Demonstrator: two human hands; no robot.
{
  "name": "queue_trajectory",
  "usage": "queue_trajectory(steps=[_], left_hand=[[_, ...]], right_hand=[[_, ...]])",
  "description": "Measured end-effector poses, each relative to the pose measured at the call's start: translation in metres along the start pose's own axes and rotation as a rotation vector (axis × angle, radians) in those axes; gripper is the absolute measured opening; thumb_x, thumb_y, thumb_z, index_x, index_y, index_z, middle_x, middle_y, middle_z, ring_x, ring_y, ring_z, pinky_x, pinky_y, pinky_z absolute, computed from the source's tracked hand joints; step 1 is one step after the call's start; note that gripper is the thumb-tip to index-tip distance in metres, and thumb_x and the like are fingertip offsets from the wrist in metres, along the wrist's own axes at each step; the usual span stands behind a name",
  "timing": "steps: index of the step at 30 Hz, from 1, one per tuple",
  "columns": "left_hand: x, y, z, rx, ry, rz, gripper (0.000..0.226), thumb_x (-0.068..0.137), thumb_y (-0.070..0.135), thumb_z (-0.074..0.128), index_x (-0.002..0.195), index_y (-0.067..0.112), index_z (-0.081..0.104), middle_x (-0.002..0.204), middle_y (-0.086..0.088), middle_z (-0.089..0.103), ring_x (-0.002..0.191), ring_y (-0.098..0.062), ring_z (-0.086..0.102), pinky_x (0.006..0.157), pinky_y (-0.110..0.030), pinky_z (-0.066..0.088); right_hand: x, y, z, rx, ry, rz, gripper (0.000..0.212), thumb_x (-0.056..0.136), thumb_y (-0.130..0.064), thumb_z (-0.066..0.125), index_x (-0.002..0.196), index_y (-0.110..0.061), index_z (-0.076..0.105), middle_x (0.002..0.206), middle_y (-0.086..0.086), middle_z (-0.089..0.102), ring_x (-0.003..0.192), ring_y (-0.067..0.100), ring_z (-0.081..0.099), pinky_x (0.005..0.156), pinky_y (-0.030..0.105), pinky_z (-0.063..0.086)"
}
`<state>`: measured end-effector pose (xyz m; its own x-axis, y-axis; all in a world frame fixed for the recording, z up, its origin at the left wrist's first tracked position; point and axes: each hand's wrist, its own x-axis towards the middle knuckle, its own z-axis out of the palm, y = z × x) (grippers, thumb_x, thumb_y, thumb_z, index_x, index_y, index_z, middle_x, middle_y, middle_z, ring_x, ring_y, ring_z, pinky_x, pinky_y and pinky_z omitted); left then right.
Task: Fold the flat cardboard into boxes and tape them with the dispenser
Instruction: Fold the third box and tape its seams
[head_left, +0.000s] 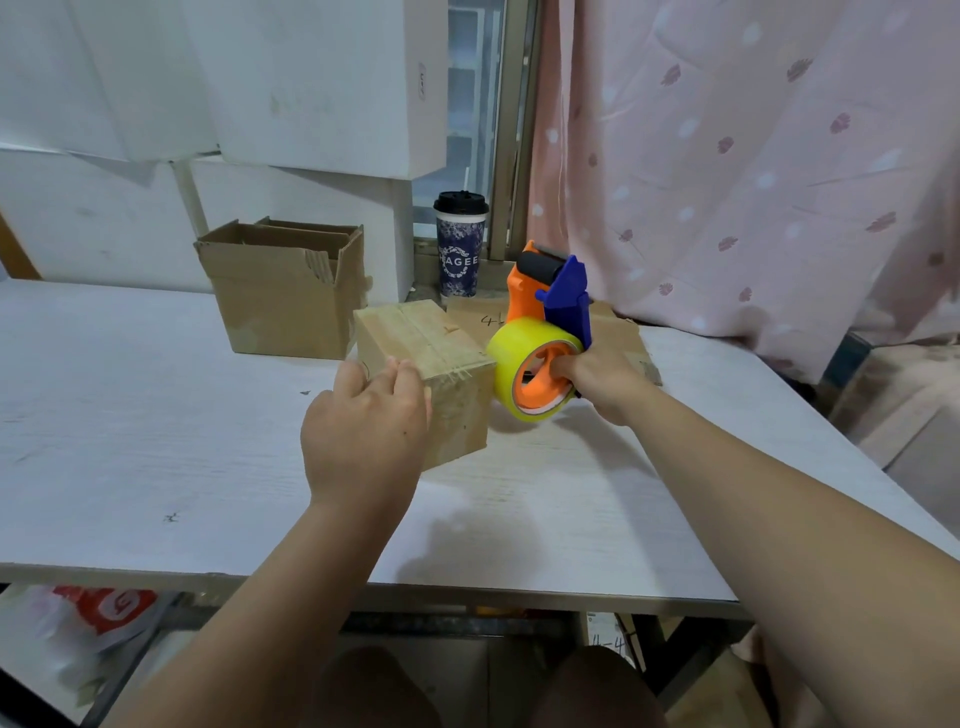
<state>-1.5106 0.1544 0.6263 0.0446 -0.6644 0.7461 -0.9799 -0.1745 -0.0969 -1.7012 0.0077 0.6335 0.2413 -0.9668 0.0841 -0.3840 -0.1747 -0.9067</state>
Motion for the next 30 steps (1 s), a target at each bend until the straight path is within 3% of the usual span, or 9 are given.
queue_trajectory(steps=[3, 7, 11, 14, 16, 18, 21, 24, 30], left_hand=[[0.002, 0.003, -0.001, -0.011, -0.058, -0.024, 0.025, 0.081, 0.029, 0.072, 0.082, 0.005, 0.064, 0.062, -0.009, 0.064, 0.062, -0.029, 0.050, 0.045, -0.026, 0.028], [0.005, 0.009, 0.004, 0.083, -0.235, -0.083, 0.070, 0.085, 0.067, 0.043, 0.139, 0.025, 0.028, 0.104, -0.002, 0.063, 0.095, -0.025, 0.046, 0.062, -0.029, 0.028], [0.007, 0.005, 0.002, 0.035, -0.292, -0.165, 0.038, 0.092, 0.049, 0.043, 0.122, 0.025, 0.048, 0.111, -0.005, 0.058, 0.104, -0.029, 0.044, 0.070, -0.033, 0.034], [0.011, 0.006, 0.005, -0.055, -0.282, -0.191, 0.028, 0.092, 0.035, 0.051, 0.108, 0.014, 0.058, 0.132, -0.014, 0.050, 0.124, -0.034, 0.041, 0.087, -0.038, 0.040], [0.015, 0.007, 0.008, -0.156, -0.225, -0.197, 0.019, 0.091, 0.028, 0.055, 0.098, 0.010, 0.058, 0.133, -0.013, 0.048, 0.103, -0.030, 0.053, 0.071, -0.036, 0.042], [0.017, 0.008, 0.009, -0.217, -0.177, -0.160, 0.011, 0.090, 0.022, 0.055, 0.090, 0.012, 0.052, 0.111, -0.012, 0.058, 0.079, -0.027, 0.051, 0.057, -0.032, 0.032], [0.011, 0.007, 0.017, -0.209, -0.093, -0.035, 0.016, 0.076, 0.010, 0.071, 0.087, 0.002, 0.065, 0.093, -0.019, 0.068, 0.079, -0.038, 0.062, 0.064, -0.039, 0.048], [0.008, 0.004, 0.023, -0.261, -0.041, -0.024, 0.023, 0.074, 0.008, 0.076, 0.094, -0.001, 0.069, 0.104, -0.020, 0.069, 0.096, -0.042, 0.065, 0.084, -0.050, 0.051], [0.005, -0.001, 0.030, -0.250, 0.013, 0.051, 0.033, 0.076, 0.010, 0.076, 0.107, 0.002, 0.069, 0.105, -0.021, 0.069, 0.095, -0.043, 0.065, 0.083, -0.052, 0.051]], right_hand=[[-0.001, 0.001, 0.001, -0.004, 0.020, -0.019, 0.039, 0.084, 0.004, 0.055, 0.085, -0.034, 0.051, 0.073, -0.013, 0.059, 0.061, 0.000, 0.061, 0.052, 0.015, 0.043], [-0.002, -0.002, 0.005, 0.016, 0.016, -0.044, 0.041, 0.083, 0.007, 0.054, 0.088, -0.033, 0.052, 0.074, -0.012, 0.060, 0.058, -0.005, 0.062, 0.049, 0.011, 0.044], [-0.005, -0.006, 0.013, 0.016, -0.001, -0.096, 0.040, 0.080, 0.008, 0.057, 0.092, -0.031, 0.055, 0.079, -0.004, 0.064, 0.058, -0.004, 0.062, 0.047, 0.011, 0.044], [-0.008, -0.008, 0.019, 0.004, 0.030, -0.140, 0.045, 0.076, 0.005, 0.060, 0.089, -0.037, 0.054, 0.090, 0.002, 0.067, 0.085, 0.019, 0.067, 0.071, 0.032, 0.055], [-0.011, -0.007, 0.023, -0.003, 0.055, -0.160, 0.046, 0.075, 0.005, 0.061, 0.089, -0.039, 0.054, 0.092, 0.004, 0.068, 0.092, 0.028, 0.067, 0.080, 0.042, 0.054], [-0.014, -0.004, 0.027, -0.006, 0.080, -0.180, 0.045, 0.074, 0.001, 0.062, 0.087, -0.041, 0.054, 0.091, 0.005, 0.068, 0.091, 0.029, 0.067, 0.082, 0.045, 0.054], [-0.015, -0.003, 0.030, -0.006, 0.095, -0.207, 0.043, 0.071, -0.005, 0.062, 0.089, -0.044, 0.054, 0.099, 0.009, 0.065, 0.095, 0.030, 0.064, 0.085, 0.048, 0.053], [-0.012, -0.001, 0.030, -0.029, 0.101, -0.225, 0.043, 0.074, -0.004, 0.065, 0.090, -0.042, 0.055, 0.100, 0.006, 0.064, 0.095, 0.026, 0.062, 0.082, 0.043, 0.052], [-0.013, 0.006, 0.031, 0.014, 0.090, -0.216, 0.052, 0.077, -0.001, 0.064, 0.097, -0.046, 0.050, 0.087, -0.020, 0.061, 0.080, -0.006, 0.059, 0.066, 0.015, 0.042]])
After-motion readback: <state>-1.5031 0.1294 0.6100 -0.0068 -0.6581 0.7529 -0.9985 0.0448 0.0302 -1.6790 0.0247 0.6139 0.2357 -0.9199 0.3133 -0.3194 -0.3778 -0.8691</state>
